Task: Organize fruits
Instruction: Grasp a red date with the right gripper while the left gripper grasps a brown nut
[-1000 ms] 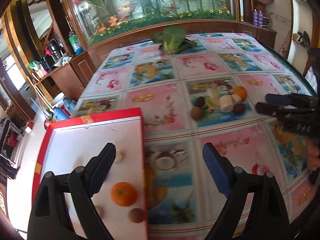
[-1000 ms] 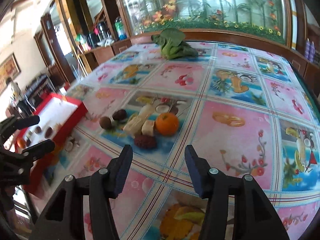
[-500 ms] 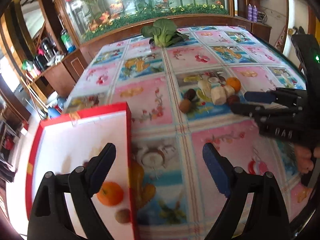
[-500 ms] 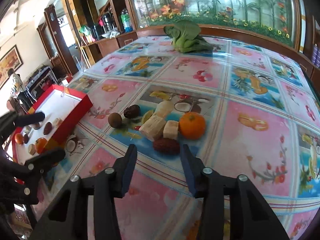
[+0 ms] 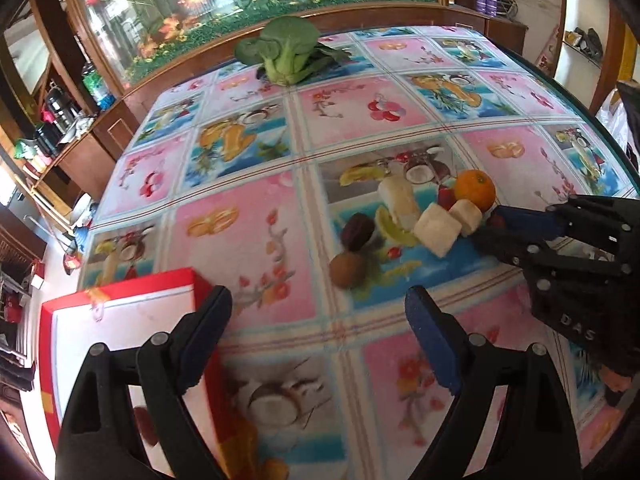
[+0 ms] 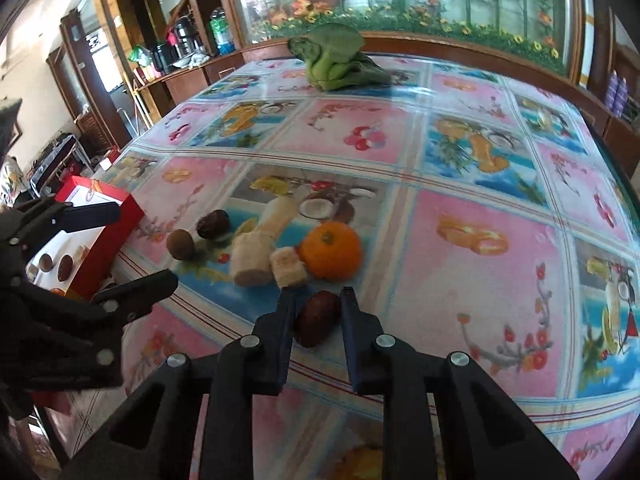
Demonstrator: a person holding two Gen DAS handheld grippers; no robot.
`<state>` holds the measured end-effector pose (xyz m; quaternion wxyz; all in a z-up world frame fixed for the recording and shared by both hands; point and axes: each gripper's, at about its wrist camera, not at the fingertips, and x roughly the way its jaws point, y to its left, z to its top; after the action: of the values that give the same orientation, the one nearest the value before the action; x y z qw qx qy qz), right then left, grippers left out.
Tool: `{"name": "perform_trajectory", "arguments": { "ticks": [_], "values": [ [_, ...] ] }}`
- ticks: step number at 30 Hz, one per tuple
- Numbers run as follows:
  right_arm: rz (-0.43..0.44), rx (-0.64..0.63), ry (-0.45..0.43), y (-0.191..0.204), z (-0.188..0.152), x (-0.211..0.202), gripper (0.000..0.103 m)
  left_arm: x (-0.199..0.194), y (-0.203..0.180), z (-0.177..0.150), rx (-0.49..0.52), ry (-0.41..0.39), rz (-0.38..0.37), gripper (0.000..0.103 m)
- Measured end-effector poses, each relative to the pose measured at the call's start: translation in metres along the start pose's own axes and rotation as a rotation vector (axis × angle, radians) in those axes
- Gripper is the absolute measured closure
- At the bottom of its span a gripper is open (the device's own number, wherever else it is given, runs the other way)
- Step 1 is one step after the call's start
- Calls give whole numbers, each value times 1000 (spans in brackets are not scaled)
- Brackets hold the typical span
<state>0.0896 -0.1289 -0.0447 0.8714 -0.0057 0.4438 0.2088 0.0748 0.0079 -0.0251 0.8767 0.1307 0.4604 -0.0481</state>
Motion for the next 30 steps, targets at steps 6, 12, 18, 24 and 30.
{"name": "perform_trajectory", "arguments": {
  "ticks": [6, 12, 18, 24, 30],
  "values": [
    [11, 28, 9, -5, -1, -3, 82, 19, -4, 6, 4, 36, -28, 53],
    [-3, 6, 3, -2, -3, -4, 82, 24, 0, 6, -32, 23, -78, 73],
    [-11, 25, 1, -10, -2, -7, 82, 19, -5, 0, -53, 8, -89, 80],
    [-34, 120, -32, -31, 0, -15, 82, -6, -7, -18, -78, -33, -100, 80],
    [-99, 209, -85, -48, -1, -24, 82, -44, -17, -42, -92, -93, -138, 80]
  ]
}}
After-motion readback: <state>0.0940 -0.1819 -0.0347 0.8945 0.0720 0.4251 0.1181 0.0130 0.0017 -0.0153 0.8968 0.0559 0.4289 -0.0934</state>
